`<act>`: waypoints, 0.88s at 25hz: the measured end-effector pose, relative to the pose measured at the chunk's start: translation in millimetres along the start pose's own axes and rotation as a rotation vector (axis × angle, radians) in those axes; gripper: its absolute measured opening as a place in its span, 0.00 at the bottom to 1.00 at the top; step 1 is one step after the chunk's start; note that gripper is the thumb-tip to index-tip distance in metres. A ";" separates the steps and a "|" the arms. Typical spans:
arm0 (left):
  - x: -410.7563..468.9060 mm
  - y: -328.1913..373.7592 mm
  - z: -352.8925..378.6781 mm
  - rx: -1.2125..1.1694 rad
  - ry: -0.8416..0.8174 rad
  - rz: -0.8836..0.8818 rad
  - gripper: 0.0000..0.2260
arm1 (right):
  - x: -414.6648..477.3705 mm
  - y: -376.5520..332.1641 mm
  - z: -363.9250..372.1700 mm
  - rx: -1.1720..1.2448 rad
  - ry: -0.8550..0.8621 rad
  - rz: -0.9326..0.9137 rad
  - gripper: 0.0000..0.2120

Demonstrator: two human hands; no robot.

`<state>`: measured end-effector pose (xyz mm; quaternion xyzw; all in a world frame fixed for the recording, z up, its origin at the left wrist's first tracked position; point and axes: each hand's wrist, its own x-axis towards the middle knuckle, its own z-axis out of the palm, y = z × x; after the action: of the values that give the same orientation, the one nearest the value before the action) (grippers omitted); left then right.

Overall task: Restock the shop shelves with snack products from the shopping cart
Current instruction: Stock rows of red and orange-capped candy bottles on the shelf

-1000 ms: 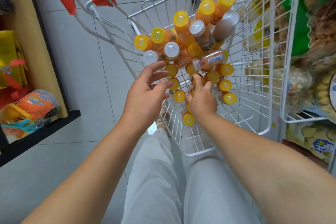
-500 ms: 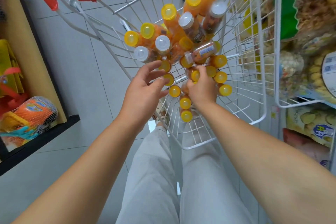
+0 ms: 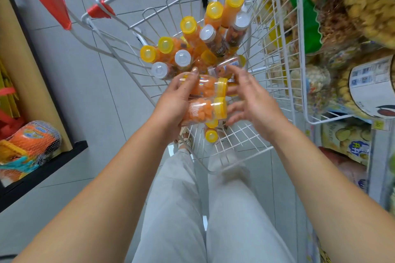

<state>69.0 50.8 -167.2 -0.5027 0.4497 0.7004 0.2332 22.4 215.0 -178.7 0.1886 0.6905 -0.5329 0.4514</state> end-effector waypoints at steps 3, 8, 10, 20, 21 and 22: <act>-2.0 8.0 -10.2 -0.055 0.054 -0.020 0.17 | 44.6 36.6 -24.7 -0.732 0.370 0.026 0.19; -8.9 19.4 -16.0 -0.087 0.044 -0.011 0.20 | 70.7 79.0 -11.5 -1.265 0.223 -0.069 0.27; -11.2 18.9 -16.1 -0.089 0.050 -0.021 0.20 | 79.2 80.1 -10.4 -1.272 0.313 -0.089 0.26; -13.9 4.6 -17.3 -0.085 0.049 -0.073 0.20 | 88.7 85.2 -18.9 -1.245 0.274 -0.126 0.17; -15.9 5.6 -16.6 -0.078 0.040 -0.073 0.20 | 80.7 82.7 -20.5 -1.191 0.267 -0.138 0.19; -17.7 6.5 -16.4 -0.070 0.033 -0.072 0.20 | 72.3 78.3 -20.9 -1.093 0.270 -0.147 0.19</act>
<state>78.9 35.7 -149.9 -0.5378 0.4105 0.6985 0.2332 33.9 246.2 -282.0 -0.0544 0.9288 -0.0992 0.3530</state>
